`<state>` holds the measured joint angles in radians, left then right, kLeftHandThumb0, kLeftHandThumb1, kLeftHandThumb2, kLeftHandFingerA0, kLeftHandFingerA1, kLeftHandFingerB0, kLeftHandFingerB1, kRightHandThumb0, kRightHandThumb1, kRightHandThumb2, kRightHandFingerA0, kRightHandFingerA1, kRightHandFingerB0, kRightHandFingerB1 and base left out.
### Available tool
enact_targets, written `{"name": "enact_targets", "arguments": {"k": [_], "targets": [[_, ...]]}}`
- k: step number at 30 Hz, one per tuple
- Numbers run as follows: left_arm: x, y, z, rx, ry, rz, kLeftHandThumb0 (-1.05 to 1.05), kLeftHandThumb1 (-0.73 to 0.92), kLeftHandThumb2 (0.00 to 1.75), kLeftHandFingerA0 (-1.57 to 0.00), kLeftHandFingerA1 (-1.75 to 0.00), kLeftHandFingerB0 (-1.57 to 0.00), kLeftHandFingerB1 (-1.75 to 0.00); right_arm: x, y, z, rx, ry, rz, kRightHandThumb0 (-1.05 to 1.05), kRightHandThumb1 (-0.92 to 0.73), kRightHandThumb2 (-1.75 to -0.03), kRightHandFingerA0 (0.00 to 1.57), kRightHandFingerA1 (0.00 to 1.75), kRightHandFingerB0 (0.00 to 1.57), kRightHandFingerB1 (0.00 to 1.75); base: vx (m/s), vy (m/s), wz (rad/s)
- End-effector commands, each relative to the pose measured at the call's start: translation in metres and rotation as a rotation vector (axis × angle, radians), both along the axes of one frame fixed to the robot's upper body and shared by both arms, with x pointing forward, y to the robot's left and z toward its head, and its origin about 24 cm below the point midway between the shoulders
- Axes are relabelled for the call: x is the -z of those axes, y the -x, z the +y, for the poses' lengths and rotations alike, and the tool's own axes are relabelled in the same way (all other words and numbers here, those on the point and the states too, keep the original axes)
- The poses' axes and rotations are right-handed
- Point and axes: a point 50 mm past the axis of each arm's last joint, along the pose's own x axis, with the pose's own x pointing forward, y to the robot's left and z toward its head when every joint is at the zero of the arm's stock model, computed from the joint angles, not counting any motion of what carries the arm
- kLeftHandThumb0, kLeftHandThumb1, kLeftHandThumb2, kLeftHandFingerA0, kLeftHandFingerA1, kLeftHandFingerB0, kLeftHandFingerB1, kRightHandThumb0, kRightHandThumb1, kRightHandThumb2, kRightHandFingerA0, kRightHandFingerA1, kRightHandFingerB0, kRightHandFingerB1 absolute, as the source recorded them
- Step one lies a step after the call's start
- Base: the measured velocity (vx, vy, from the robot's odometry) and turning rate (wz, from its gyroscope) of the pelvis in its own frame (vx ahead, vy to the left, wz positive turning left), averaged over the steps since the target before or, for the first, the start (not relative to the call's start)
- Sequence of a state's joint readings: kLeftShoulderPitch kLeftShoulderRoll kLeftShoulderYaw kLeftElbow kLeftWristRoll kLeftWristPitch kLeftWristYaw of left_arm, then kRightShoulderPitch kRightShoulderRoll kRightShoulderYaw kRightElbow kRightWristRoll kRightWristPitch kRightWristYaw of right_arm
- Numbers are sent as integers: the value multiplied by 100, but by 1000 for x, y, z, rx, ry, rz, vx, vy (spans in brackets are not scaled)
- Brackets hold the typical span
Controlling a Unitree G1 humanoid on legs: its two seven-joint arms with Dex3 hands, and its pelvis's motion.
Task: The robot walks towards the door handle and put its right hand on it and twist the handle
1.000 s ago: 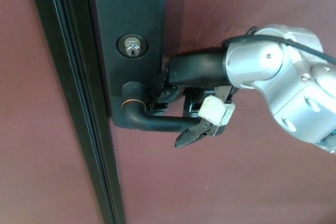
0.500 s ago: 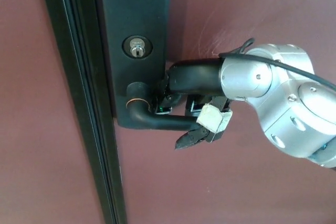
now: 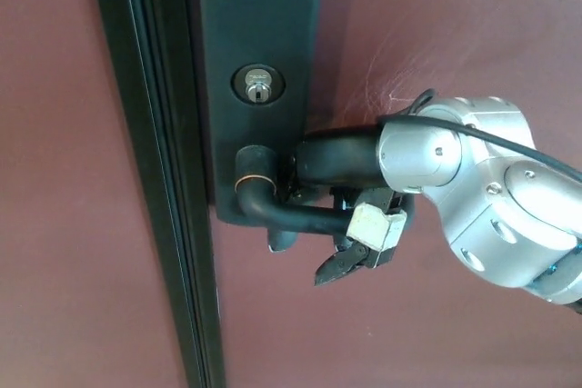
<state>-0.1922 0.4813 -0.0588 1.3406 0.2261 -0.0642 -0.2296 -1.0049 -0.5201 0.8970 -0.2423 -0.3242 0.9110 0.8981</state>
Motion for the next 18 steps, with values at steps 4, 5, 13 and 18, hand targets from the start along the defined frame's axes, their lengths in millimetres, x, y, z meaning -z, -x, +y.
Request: {"name": "enact_targets", "arguments": {"k": [4,5,13,18], "targets": [[1,2,-1,11,3,13,-40,60,58,-68,-46,-49,-39,15,-6,-16,85,32,99,-58,-43,-78,79,67,53,54,0,0,0],[1,2,-1,11,3,13,-40,60,58,-68,-46,-49,-39,13,-7,-16,86,28,94,-58,-43,-78,79,68,47,52,0,0,0],[1,0,-1,18,1,13,-40,60,58,-68,-46,-50,-39,-24,-15,-19,83,-88,-80,-64,-45,-72,22,44,18,38,0,0,0],[0,-1,-2,13,5,13,-40,60,58,-68,-46,-50,-39,-48,-14,-20,85,-123,-225,-71,-46,-83,2,24,11,32,0,0,0]]}}
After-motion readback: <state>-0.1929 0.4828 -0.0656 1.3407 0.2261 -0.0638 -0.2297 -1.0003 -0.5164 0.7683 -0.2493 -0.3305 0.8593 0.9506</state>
